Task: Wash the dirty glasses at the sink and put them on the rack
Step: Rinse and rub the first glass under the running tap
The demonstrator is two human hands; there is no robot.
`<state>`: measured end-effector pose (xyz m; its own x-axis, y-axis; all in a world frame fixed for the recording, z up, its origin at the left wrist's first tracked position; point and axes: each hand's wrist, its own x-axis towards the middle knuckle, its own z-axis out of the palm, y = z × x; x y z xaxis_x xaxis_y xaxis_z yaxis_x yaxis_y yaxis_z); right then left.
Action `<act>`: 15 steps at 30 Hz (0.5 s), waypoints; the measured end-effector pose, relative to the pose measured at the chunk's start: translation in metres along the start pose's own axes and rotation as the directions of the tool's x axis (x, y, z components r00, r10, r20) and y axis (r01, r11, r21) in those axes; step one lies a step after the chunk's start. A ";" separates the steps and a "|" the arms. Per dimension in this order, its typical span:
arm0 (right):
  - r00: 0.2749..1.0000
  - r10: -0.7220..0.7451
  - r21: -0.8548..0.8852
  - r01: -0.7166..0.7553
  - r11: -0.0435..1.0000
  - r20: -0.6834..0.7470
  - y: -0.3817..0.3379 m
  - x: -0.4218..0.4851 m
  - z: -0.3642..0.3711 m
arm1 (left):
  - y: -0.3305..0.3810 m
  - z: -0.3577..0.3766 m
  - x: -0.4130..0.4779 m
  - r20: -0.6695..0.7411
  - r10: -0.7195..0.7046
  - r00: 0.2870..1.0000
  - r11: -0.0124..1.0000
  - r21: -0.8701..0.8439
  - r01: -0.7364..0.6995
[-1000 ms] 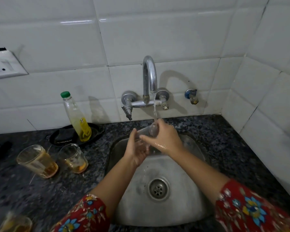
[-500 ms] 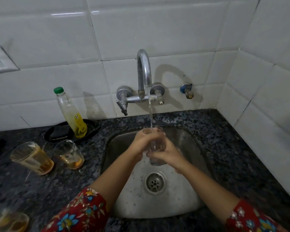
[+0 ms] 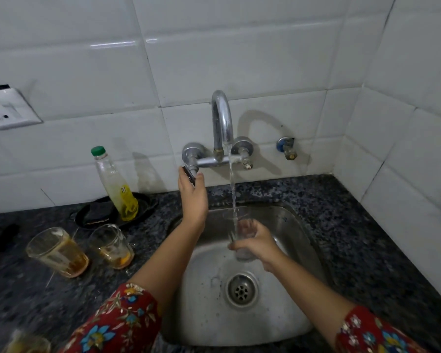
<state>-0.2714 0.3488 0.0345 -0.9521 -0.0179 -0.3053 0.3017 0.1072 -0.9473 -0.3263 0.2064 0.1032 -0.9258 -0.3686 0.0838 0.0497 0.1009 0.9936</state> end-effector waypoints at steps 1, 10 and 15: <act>1.000 0.003 0.047 -0.002 0.999 -0.019 -0.004 0.002 0.001 | 0.000 0.001 -0.001 0.009 -0.001 1.000 1.000 0.018 0.001; 0.999 0.041 0.097 -0.042 0.994 0.012 -0.001 -0.010 0.008 | -0.002 0.000 -0.006 0.060 -0.005 0.998 0.998 0.058 0.002; 0.992 0.036 0.075 -0.046 0.996 0.124 -0.008 -0.023 0.014 | -0.001 -0.002 -0.007 0.060 -0.008 0.998 0.998 0.066 0.004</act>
<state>-0.2516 0.3347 0.0473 -0.9271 -0.1374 -0.3488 0.3477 0.0327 -0.9370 -0.3192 0.2073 0.1018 -0.9470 -0.3133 0.0712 0.0213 0.1599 0.9869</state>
